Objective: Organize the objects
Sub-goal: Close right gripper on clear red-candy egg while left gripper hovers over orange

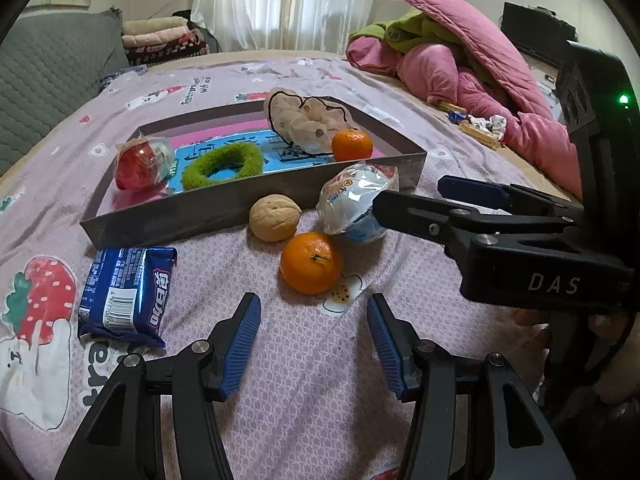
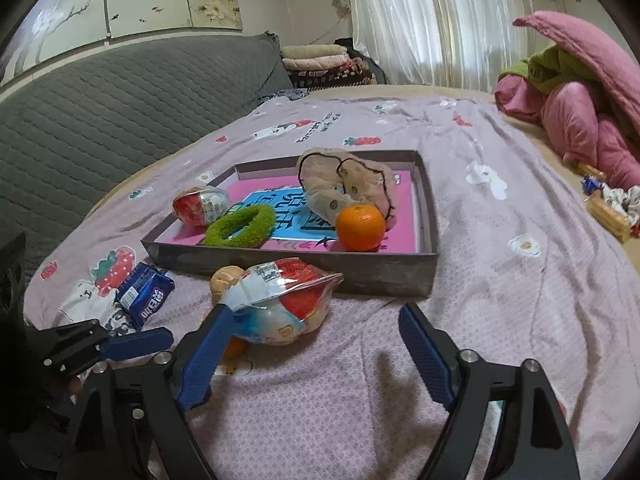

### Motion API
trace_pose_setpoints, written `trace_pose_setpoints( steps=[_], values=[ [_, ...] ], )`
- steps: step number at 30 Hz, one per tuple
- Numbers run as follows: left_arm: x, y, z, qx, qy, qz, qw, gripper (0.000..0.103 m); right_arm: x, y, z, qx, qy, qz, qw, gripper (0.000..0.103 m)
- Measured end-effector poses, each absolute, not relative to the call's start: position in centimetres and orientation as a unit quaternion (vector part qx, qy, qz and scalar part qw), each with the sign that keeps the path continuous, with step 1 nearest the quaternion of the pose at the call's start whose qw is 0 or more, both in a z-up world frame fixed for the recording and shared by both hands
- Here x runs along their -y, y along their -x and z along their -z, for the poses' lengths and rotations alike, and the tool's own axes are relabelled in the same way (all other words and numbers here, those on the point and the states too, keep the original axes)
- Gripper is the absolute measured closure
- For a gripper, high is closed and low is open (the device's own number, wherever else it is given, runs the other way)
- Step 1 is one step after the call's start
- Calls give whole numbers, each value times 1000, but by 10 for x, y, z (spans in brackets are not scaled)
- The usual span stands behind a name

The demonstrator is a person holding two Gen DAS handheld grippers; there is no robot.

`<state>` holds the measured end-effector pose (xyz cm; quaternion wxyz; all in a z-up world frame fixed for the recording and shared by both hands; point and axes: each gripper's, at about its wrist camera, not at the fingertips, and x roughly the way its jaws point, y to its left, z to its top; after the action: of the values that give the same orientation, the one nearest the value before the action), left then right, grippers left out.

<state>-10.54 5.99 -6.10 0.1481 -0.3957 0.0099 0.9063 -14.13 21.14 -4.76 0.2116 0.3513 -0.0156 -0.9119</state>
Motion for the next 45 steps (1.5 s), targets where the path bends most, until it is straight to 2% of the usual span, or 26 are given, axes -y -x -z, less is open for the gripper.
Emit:
trace_pose_setpoints(
  steps=[23, 28, 38, 45],
  values=[
    [-62, 130, 72, 2, 396, -906, 148, 46, -194, 174, 64, 42, -380, 890, 248, 16],
    [-63, 136, 74, 4, 398, -906, 148, 46, -194, 178, 64, 51, -384, 886, 254, 23],
    [-63, 139, 76, 9, 399, -905, 150, 46, -187, 179, 67, 38, -391, 880, 267, 46],
    [-64, 140, 78, 7, 400, -904, 152, 48, -190, 176, 66, 43, -391, 879, 270, 47]
  ],
)
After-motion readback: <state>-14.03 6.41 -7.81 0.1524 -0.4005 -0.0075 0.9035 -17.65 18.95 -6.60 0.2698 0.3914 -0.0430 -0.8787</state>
